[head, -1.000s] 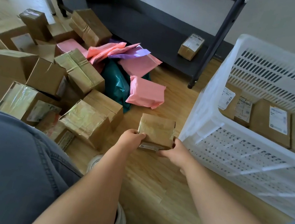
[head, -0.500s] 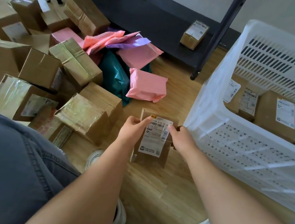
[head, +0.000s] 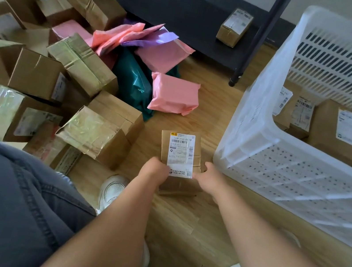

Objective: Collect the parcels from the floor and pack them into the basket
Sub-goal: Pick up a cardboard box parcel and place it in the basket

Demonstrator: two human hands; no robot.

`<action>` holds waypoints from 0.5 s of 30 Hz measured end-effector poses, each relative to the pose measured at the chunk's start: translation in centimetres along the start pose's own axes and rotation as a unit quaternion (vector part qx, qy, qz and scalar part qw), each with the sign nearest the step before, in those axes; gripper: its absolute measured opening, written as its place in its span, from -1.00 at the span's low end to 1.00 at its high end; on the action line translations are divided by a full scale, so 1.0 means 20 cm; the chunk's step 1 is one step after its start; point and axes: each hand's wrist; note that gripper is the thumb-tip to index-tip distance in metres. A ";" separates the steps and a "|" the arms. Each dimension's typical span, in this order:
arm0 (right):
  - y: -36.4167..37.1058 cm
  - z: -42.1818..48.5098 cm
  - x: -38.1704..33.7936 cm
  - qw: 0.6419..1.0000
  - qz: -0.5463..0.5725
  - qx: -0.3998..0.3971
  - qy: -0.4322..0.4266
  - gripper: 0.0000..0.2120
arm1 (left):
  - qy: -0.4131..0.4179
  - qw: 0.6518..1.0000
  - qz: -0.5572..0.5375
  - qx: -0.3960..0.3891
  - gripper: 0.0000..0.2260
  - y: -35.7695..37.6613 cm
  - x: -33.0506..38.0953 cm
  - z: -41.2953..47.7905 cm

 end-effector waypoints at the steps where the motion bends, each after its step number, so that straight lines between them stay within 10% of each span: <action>1: 0.01 0.00 0.01 1.000 -0.010 -0.012 0.003 -0.42 | -0.006 1.000 0.014 -0.013 -0.68 0.01 -0.01 0.00; 5: 0.02 0.00 0.02 0.999 -0.023 -0.021 -0.007 -0.71 | 0.000 0.999 0.027 -0.020 -0.68 0.01 -0.02 -0.01; 15: -0.13 -0.15 -0.19 0.997 0.055 -0.002 -0.049 -0.57 | 0.007 0.989 -0.136 0.057 -0.68 -0.25 0.14 -0.13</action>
Point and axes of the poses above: each hand's wrist, its own z-axis towards the middle knuckle, its own y-axis out of the palm, x = y × z, and after that the axes turned 6 degrees about x, right-handed
